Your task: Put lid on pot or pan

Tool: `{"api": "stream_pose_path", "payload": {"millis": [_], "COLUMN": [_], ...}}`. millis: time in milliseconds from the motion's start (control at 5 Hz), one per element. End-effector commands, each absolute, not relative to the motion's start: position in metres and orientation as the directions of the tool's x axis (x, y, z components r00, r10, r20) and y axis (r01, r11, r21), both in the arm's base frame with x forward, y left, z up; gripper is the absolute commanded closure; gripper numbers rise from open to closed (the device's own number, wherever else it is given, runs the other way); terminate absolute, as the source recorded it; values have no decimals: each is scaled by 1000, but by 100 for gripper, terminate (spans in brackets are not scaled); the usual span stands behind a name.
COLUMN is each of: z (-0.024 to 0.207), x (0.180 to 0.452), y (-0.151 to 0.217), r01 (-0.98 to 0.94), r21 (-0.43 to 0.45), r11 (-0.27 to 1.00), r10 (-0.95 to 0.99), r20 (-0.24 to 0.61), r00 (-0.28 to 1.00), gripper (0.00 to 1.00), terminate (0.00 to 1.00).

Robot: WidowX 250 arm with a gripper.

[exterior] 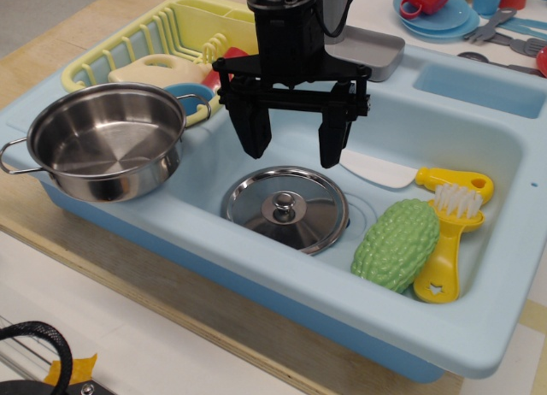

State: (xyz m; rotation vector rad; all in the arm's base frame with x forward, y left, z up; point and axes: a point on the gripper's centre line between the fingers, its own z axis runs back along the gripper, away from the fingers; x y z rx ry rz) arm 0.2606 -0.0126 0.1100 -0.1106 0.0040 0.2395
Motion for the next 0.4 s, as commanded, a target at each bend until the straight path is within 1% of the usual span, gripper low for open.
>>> {"api": "stream_pose_path", "payload": {"millis": [0, 200], "z": [110, 95], "x": [261, 260], "y": [-13, -11], "r01": [-237, -263], "r21": [-109, -121], "r11": [965, 957], "r10": [236, 260], "r20": [-17, -38], "r00": [971, 965], "gripper": [0, 0], "terminate": [0, 0]}}
